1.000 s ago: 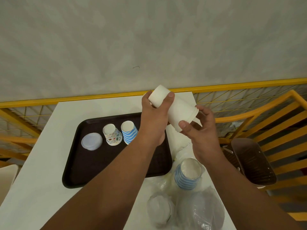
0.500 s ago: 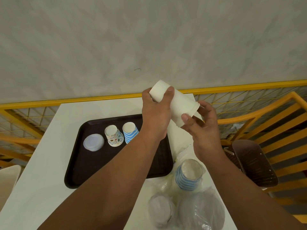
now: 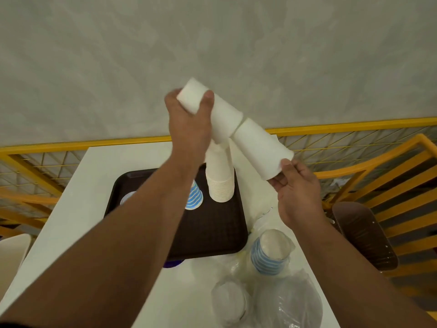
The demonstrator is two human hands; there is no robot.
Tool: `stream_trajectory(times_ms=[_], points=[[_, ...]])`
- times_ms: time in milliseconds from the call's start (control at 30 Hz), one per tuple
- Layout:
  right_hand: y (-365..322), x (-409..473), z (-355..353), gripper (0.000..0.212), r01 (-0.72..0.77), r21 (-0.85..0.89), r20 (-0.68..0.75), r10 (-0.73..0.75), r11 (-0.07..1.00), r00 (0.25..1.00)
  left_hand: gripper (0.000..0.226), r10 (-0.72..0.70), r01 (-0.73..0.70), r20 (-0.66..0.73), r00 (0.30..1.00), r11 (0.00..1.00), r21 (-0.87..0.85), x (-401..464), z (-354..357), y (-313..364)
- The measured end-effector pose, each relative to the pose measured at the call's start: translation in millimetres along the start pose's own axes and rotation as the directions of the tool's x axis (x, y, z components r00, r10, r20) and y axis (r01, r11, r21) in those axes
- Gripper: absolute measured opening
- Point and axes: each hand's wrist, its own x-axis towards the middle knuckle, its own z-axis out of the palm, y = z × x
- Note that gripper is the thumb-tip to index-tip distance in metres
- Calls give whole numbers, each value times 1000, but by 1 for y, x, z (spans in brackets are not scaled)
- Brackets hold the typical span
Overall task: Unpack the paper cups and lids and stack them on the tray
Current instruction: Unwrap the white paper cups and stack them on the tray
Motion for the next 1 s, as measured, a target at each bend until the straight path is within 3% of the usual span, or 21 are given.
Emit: stream_trajectory(times_ms=[100, 200, 300, 433, 533, 633, 700, 767, 867, 1000], points=[[0, 11, -12, 13, -47, 104, -117, 59, 993, 991, 48, 232, -250, 109, 967, 945, 209, 13, -13, 5], [2, 18, -16, 13, -59, 128, -154, 79, 990, 985, 51, 306, -369, 229, 924, 869, 330, 15, -15, -13], [5, 18, -16, 14, -54, 119, -142, 71, 991, 987, 58, 256, -375, 318, 913, 832, 408, 11, -14, -45], [9, 15, -18, 15, -48, 134, -108, 62, 990, 992, 64, 56, -272, 397, 916, 815, 512, 2, -18, -84], [9, 15, -21, 14, -69, 160, -89, 84, 985, 993, 69, -27, -275, 467, 884, 778, 565, -5, -29, -102], [8, 16, -20, 13, -90, 182, -60, 103, 979, 993, 70, 99, -365, 473, 876, 778, 512, -8, -37, -97], [6, 16, -15, 11, -117, 201, -16, 122, 973, 992, 69, 223, -367, 349, 910, 824, 432, -14, -34, -80], [4, 15, -5, 12, -152, 238, 77, 137, 959, 987, 65, 195, -268, 282, 939, 931, 248, -23, -27, -57], [2, 15, 13, 15, -200, 203, 270, 141, 959, 953, 62, 50, -45, 401, 915, 999, -22, -36, -16, -36], [3, 27, 24, 17, -111, -26, 389, 113, 993, 914, 45, 113, -107, 308, 945, 994, -35, -28, -15, -24]])
